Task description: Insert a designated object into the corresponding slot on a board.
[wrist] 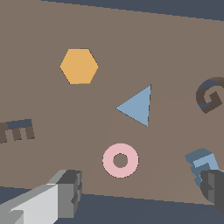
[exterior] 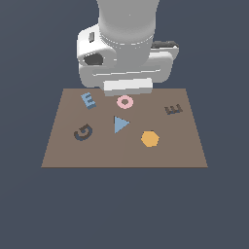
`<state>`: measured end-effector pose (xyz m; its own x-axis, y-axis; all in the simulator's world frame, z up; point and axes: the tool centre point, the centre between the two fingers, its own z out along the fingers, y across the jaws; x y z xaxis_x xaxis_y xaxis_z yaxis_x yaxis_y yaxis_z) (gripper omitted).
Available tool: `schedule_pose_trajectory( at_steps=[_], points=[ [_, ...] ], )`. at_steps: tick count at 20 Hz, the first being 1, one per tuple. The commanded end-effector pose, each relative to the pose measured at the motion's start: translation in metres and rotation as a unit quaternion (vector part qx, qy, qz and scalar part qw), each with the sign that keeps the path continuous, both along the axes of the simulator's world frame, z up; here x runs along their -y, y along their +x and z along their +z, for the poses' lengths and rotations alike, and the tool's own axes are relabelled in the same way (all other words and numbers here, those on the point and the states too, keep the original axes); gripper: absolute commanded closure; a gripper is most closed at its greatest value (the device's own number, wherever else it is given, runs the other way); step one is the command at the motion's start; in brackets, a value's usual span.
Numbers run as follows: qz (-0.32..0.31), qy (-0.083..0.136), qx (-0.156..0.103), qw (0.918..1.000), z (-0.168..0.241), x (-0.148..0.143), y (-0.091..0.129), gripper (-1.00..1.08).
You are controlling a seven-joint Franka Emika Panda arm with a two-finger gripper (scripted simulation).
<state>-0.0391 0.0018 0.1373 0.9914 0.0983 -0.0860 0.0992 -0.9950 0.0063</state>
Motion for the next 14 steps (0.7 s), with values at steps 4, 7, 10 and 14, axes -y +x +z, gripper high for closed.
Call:
schedule_pose_trajectory(
  at_steps=[4,7,10,14],
  points=[
    [0.025,0.002,0.005,0.9997,-0.010,0.015,-0.009,-0.92],
    [0.045,0.003,0.008,0.9990,-0.018,0.027,-0.016,-0.92],
    [0.068,0.005,0.013,0.9976,-0.027,0.041,-0.023,-0.92],
    [0.103,0.007,0.020,0.9945,-0.041,0.063,-0.032,-0.92]
  ],
)
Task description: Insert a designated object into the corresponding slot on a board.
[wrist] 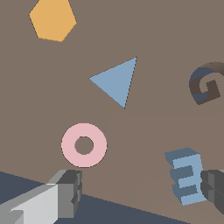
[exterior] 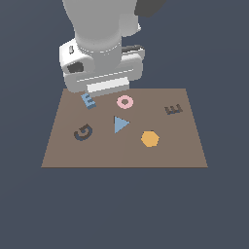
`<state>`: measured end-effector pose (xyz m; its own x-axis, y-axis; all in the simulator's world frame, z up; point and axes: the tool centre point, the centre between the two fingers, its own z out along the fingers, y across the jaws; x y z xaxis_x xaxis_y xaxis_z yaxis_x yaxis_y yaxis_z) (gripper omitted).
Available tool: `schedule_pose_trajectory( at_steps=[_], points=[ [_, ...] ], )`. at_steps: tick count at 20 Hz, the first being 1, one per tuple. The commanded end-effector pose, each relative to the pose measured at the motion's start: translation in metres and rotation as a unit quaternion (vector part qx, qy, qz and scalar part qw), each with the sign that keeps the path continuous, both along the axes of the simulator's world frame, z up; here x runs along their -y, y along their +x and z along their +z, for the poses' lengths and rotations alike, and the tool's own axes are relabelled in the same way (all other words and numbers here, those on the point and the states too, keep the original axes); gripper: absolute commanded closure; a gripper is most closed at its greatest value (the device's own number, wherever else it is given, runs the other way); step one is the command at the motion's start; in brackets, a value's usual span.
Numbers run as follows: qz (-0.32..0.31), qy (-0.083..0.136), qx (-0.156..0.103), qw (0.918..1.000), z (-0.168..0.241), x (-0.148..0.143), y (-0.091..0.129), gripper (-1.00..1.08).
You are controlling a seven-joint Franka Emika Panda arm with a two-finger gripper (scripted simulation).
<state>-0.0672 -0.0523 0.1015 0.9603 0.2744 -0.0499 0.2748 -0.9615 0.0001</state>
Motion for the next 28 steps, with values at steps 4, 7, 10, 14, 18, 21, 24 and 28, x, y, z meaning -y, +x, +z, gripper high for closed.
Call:
schedule_pose_trajectory(
  at_steps=[4,7,10,14,18,21,24,28],
  points=[
    [0.048,0.003,0.009,0.9988,-0.020,0.031,-0.010,-0.92],
    [0.069,0.005,0.013,0.9975,-0.029,0.045,-0.013,-0.92],
    [0.086,0.006,0.017,0.9961,-0.037,0.057,-0.015,-0.92],
    [0.103,0.008,0.020,0.9944,-0.044,0.068,-0.016,-0.92],
    [0.114,0.009,0.022,0.9932,-0.049,0.076,-0.016,-0.92],
    [0.118,0.009,0.023,0.9927,-0.051,0.079,-0.015,-0.92],
    [0.117,0.009,0.023,0.9928,-0.051,0.079,-0.016,-0.92],
    [0.118,0.009,0.023,0.9928,-0.057,0.079,-0.015,-0.92]
  ],
)
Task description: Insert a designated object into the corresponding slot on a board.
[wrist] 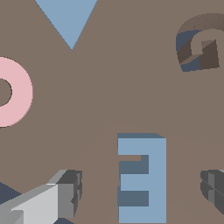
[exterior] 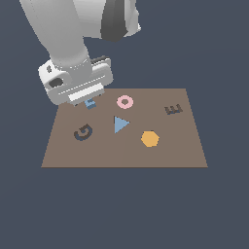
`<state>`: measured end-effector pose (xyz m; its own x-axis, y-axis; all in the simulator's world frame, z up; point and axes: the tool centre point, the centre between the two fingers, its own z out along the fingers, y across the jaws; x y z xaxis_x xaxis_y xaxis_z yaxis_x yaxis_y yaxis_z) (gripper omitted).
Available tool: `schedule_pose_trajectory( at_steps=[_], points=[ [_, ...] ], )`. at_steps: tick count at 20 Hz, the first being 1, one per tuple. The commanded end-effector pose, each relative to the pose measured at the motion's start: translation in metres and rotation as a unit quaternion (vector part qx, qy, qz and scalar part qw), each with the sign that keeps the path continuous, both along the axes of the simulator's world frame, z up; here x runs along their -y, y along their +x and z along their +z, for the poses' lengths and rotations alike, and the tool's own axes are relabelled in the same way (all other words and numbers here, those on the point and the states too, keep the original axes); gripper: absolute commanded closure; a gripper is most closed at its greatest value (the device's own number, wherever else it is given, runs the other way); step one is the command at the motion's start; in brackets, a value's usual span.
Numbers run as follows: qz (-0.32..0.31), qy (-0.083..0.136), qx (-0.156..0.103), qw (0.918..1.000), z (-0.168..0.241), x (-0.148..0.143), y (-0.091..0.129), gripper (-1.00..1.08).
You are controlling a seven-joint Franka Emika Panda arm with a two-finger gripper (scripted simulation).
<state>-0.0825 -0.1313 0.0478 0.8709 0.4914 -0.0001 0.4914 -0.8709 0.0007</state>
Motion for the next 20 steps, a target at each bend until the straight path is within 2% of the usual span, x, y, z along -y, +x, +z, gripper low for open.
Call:
schedule_pose_trajectory(
  at_steps=[1,7,8,20],
  points=[
    [0.001,0.000,0.000,1.0000,-0.006,0.000,0.000,-0.92],
    [0.002,0.000,0.000,1.0000,-0.018,0.000,0.000,-0.92],
    [0.002,0.000,0.000,1.0000,-0.018,0.000,0.000,1.08],
    [0.002,0.000,0.000,1.0000,-0.018,0.000,0.000,1.08]
  ],
)
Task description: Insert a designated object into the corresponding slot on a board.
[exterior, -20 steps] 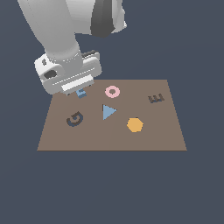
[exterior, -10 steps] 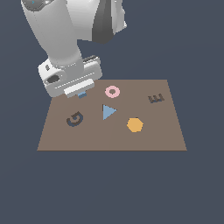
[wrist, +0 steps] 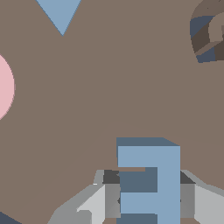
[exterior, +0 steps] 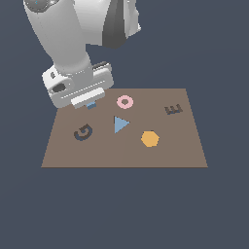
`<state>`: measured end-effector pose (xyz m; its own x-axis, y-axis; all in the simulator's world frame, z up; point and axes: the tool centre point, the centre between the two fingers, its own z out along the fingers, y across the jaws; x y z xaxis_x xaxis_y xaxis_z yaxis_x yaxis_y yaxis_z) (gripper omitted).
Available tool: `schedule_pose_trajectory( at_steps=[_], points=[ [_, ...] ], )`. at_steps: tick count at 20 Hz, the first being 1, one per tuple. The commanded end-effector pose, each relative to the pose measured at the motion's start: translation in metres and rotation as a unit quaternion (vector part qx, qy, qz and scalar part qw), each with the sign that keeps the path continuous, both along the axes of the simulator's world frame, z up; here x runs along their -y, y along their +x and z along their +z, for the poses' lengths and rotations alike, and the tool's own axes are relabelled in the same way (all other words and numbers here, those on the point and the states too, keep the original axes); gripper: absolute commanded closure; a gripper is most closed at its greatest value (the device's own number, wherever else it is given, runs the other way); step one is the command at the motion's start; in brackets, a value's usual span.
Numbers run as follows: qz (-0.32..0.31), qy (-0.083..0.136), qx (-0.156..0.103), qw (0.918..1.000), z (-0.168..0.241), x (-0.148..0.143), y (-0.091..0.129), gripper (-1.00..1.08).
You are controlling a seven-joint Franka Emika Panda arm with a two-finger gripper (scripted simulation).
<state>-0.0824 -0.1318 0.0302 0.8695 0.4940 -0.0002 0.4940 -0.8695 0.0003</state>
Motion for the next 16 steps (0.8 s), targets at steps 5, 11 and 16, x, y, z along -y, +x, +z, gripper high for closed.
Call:
schedule_pose_trajectory(
  at_steps=[5,11,16],
  points=[
    [0.026,0.000,0.000,0.9997,0.000,-0.010,0.009,1.08],
    [0.106,0.000,0.000,0.9943,0.002,-0.044,0.034,1.08],
    [0.214,0.000,0.000,0.9769,0.004,-0.095,0.059,1.08]
  ],
)
